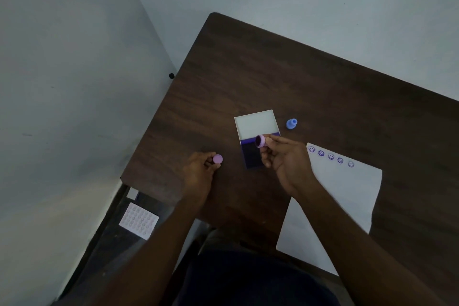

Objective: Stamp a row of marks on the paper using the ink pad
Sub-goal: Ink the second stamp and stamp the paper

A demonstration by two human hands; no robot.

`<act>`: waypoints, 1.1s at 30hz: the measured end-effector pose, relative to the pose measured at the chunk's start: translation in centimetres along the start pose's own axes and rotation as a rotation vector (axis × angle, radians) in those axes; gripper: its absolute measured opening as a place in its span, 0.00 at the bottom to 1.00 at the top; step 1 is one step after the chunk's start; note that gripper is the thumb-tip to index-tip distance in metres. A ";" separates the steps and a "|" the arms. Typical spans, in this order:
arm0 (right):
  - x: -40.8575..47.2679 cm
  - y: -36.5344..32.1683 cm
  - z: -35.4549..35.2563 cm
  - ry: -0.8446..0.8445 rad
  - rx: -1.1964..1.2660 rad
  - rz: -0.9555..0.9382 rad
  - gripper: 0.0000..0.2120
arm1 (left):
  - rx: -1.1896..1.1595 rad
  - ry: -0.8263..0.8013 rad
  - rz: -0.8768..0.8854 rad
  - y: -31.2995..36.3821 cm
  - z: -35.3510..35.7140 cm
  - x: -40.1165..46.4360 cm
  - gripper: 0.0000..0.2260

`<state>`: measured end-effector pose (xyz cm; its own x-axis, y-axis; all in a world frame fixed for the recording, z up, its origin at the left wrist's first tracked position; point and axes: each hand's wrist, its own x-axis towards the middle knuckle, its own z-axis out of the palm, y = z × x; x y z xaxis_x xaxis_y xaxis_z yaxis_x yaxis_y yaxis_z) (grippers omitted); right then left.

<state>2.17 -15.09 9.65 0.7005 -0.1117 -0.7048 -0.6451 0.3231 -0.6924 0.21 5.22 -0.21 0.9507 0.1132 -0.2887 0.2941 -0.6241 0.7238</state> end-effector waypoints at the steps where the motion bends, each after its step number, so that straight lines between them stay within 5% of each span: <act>1: -0.2 -0.1 0.1 0.002 0.009 0.002 0.07 | 0.011 0.002 0.004 -0.1 0.0 0.0 0.12; 8: -0.7 -0.5 0.5 -0.008 0.028 0.025 0.08 | 0.037 -0.051 -0.018 0.4 -0.8 0.2 0.20; 12: -1.4 -0.2 -0.1 -0.127 0.228 0.033 0.08 | 0.123 -0.029 0.229 4.0 -1.5 -0.6 0.20; 16: -2.2 0.3 -0.5 -0.312 0.478 0.036 0.10 | -0.086 -0.014 0.427 9.3 -3.2 -2.1 0.22; 21: -2.5 0.4 -0.5 -0.351 0.671 0.061 0.13 | -0.294 0.099 0.274 13.3 -2.1 -3.7 0.20; 25: -2.7 -0.1 -0.6 -0.397 0.706 0.032 0.15 | -0.174 0.050 0.434 14.7 -3.5 -3.6 0.19; 33: -2.4 0.1 0.0 -0.418 0.868 0.085 0.20 | -0.106 -0.031 0.348 16.3 -4.7 -3.7 0.21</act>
<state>0.41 -14.77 11.29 0.8222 0.2336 -0.5191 -0.3661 0.9153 -0.1679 1.99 -1.75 15.54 0.9927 -0.1165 -0.0315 -0.0363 -0.5376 0.8424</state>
